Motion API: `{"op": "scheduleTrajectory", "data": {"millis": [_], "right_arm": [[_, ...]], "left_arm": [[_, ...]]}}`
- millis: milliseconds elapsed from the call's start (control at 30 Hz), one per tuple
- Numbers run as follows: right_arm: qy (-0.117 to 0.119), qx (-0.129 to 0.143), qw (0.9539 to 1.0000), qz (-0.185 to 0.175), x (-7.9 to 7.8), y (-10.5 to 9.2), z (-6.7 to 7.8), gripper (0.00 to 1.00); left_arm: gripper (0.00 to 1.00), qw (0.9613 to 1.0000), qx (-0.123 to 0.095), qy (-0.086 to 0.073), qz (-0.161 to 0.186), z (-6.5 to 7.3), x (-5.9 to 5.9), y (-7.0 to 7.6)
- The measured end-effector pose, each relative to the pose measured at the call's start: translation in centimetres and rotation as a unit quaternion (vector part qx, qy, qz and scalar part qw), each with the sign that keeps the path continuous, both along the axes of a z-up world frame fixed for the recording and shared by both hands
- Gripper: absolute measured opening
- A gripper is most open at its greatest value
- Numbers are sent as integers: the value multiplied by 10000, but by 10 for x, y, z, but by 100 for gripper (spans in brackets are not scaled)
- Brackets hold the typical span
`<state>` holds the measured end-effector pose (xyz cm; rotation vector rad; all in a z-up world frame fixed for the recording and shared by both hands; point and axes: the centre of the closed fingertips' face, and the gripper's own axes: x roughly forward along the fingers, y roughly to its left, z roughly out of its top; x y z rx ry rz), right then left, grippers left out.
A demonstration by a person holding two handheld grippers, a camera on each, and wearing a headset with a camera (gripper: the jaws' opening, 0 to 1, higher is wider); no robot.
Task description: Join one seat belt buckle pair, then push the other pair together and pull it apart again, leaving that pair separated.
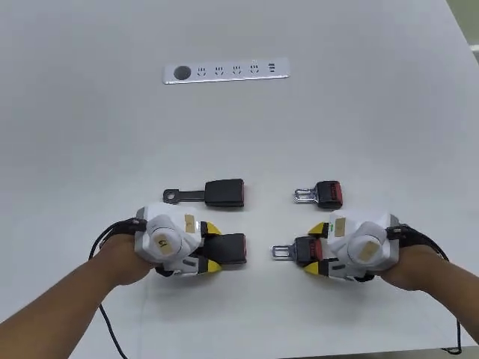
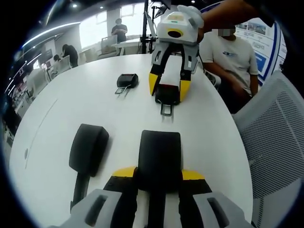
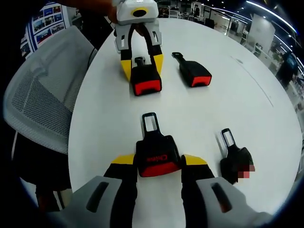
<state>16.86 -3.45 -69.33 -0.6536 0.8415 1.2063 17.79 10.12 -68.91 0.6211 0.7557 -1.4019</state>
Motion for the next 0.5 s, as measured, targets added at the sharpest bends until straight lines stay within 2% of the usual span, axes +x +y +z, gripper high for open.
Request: {"op": "scheduleTrajectory", "data": {"millis": [267,500], "right_arm": [[10,3,10000,38,1,16,3,34],[-17,135,9999,-34,3,35,2,34]], "left_arm": [[34,10000,51,-4,5,0,-1,0],[34,9999,131,-2,-25,0,-1,0]]}}
